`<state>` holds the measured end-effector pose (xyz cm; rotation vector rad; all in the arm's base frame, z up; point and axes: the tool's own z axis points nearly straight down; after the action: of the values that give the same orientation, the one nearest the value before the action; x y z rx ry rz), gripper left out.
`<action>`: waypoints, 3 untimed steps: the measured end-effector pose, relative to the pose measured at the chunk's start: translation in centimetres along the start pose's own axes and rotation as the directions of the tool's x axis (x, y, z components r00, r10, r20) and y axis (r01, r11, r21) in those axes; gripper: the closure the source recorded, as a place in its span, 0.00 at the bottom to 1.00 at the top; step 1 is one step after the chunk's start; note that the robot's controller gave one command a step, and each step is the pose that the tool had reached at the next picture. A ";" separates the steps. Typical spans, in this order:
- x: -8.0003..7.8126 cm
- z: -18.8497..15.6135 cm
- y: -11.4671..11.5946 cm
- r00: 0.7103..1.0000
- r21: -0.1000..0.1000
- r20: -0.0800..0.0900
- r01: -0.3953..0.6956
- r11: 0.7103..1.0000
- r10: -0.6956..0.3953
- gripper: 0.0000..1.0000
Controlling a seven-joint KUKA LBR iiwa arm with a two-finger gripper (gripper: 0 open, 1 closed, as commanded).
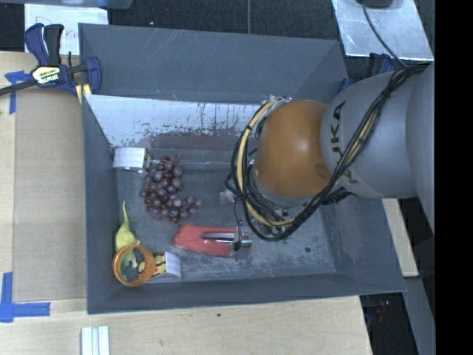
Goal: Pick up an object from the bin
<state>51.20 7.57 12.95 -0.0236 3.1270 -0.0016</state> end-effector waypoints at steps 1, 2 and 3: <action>0.8 2.1 0.4 0.979 0.000 -0.001 0.203 0.979 -0.203 0.00; -0.6 5.9 2.7 0.998 0.003 0.004 0.059 0.998 -0.059 1.00; -0.6 5.9 2.7 0.998 0.003 0.004 0.059 0.998 -0.059 1.00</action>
Offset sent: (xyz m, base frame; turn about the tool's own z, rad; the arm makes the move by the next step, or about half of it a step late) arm 0.0053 0.0278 -0.0595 -0.0576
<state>51.80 10.27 7.09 -0.1163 3.1210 -0.0061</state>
